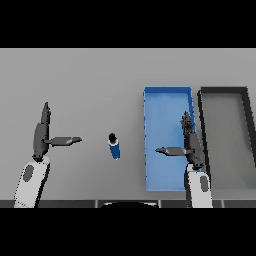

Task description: Pick up the blue pipe and place it into the blue bin.

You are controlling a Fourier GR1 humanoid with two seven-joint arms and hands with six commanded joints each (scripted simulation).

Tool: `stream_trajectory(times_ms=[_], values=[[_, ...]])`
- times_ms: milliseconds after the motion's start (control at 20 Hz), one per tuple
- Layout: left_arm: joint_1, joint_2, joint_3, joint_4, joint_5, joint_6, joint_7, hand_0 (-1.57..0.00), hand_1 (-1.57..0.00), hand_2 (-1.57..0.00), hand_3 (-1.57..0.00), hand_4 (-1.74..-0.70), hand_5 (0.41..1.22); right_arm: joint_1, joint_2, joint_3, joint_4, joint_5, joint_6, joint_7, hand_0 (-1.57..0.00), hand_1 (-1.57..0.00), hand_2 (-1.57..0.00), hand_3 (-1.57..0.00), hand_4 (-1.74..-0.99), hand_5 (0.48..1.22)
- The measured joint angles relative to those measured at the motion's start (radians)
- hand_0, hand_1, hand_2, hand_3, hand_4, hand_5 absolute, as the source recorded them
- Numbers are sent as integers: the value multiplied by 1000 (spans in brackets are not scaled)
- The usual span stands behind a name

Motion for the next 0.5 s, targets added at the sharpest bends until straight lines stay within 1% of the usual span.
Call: stream_trajectory(times_ms=[300,350,400,450,500], values=[[-31,-14,-9,11,-11,11,12,1,1,1,1,-966,593,-14,-18,-21,22,-18,13,5,1,1,1,1,-1205,629],[8,53,-35,5,-22,-87,-59,1,1,1,1,-963,592,27,-87,3,-12,52,29,-105,1,1,1,1,-1201,628],[23,94,-45,21,-24,-154,-95,1,1,1,1,-960,590,49,-126,22,-47,99,31,-139,1,1,1,1,-1197,627],[30,123,-51,30,-28,-197,-123,1,1,1,1,-959,590,65,-139,44,-62,134,34,-143,1,1,1,1,-1197,626],[32,137,-55,41,-27,-228,-143,1,1,1,1,-959,592,76,-154,52,-75,151,38,-147,1,1,1,1,-1193,622]])
